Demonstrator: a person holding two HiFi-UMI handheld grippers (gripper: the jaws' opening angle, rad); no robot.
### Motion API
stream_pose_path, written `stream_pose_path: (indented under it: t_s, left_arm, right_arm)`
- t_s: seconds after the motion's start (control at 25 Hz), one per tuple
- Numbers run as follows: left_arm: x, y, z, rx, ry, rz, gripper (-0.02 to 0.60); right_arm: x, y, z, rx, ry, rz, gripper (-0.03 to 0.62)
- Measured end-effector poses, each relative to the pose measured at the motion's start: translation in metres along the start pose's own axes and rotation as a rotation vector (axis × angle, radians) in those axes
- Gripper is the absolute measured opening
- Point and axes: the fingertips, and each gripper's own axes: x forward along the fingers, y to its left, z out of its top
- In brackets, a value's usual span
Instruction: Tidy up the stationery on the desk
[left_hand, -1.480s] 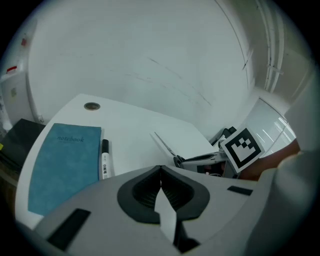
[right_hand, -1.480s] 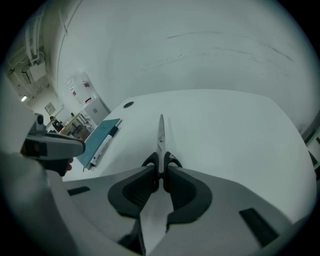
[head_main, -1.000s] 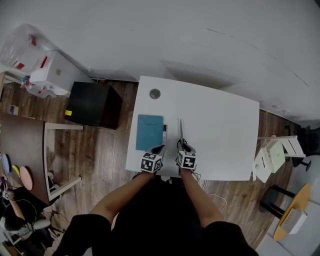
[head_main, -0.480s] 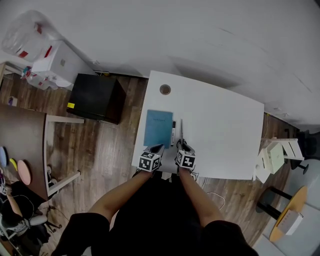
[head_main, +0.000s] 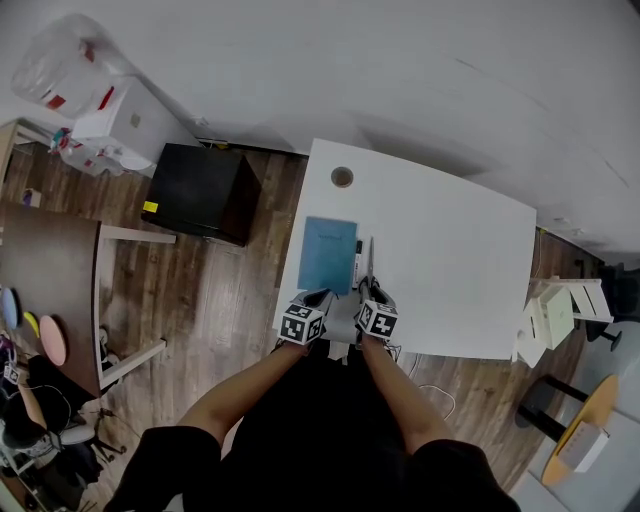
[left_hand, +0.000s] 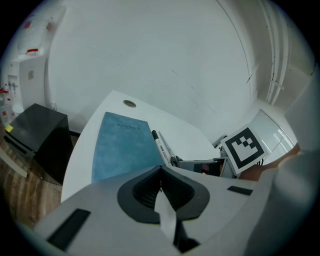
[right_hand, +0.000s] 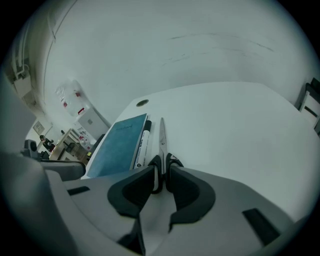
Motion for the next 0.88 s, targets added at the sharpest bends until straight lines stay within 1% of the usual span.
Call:
stream_pose_path:
  t_s: [0.12,0.2,0.36,0.52,0.6,0.68,0.8,0.88]
  left_arm:
    - [0.0,0.001,0.003,0.004,-0.015,0.007,0.014]
    - [0.0,0.0,0.008,0.015,-0.032,0.009,0.014]
    - [-0.007,-0.01,0.019,0.03,-0.083,0.013,0.014]
    - [-0.027,-0.037,0.02,0.014,-0.144,0.017,0.014]
    - [-0.036,-0.057,0.017,0.034,-0.171,0.031,0.014]
    - [-0.046,-0.086,0.014,0.088,-0.207,0.045,0.014]
    - [-0.062,-0.144,0.007,0.191,-0.275,0.055,0.014]
    - [-0.073,-0.187,-0.001,0.239,-0.318,0.05,0.014]
  right_arm:
    - [-0.007,-0.004,0.002,0.034,-0.025,0.013,0.095]
    - [-0.012,-0.005,0.005,0.038,-0.04,0.026,0.095]
    - [-0.034,-0.006,0.008,0.012,-0.075,0.067,0.095]
    - [-0.078,-0.005,0.02,-0.035,-0.16,0.131,0.095]
    - [-0.107,-0.007,0.025,-0.043,-0.218,0.165,0.094]
    - [-0.14,-0.014,0.027,-0.055,-0.281,0.183,0.091]
    - [-0.193,-0.029,0.021,-0.082,-0.355,0.207,0.089]
    - [-0.229,-0.041,0.01,-0.085,-0.378,0.227,0.089]
